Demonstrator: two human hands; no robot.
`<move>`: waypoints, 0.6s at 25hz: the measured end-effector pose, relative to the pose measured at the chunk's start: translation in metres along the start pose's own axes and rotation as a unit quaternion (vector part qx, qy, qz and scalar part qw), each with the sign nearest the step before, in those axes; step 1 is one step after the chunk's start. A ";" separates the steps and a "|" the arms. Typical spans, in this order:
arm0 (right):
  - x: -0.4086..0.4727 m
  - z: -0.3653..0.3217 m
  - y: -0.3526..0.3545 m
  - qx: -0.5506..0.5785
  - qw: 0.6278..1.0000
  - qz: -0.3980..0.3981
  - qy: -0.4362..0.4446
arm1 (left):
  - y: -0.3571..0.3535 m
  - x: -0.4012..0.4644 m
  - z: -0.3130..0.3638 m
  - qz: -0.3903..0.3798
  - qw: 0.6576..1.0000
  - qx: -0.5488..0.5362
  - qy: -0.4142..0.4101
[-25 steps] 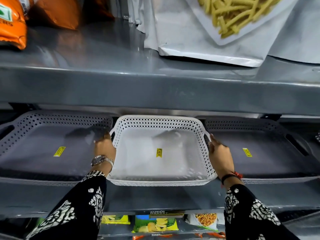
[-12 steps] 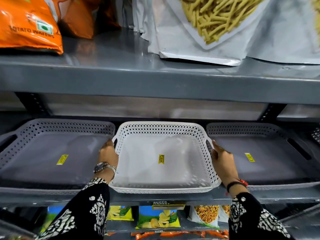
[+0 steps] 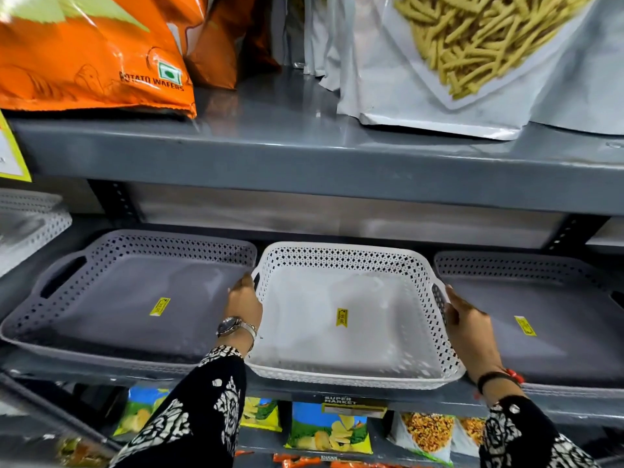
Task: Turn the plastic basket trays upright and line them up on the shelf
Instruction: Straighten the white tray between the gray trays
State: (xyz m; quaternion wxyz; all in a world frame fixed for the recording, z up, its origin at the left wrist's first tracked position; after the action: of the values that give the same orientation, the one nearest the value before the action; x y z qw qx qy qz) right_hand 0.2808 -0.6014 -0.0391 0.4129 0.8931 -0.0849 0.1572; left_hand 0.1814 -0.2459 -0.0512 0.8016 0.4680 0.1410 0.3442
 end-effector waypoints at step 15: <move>0.003 0.005 -0.004 -0.023 1.000 0.004 -0.004 | -0.005 0.005 0.002 0.006 0.998 0.039 -0.053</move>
State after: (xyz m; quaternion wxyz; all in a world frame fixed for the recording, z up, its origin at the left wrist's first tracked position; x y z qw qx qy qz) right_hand 0.2856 -0.6027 -0.0438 0.4322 0.8836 -0.0936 0.1537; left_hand 0.1883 -0.2458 -0.0537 0.7869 0.5175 0.1087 0.3181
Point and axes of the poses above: each hand's wrist, its own x-axis towards the middle knuckle, its own y-axis out of the back of the hand, z = x × y, the point moved 7 cm from there along x, towards the middle knuckle, and after that the axes turned 8 degrees about z, right-handed, at the moved point
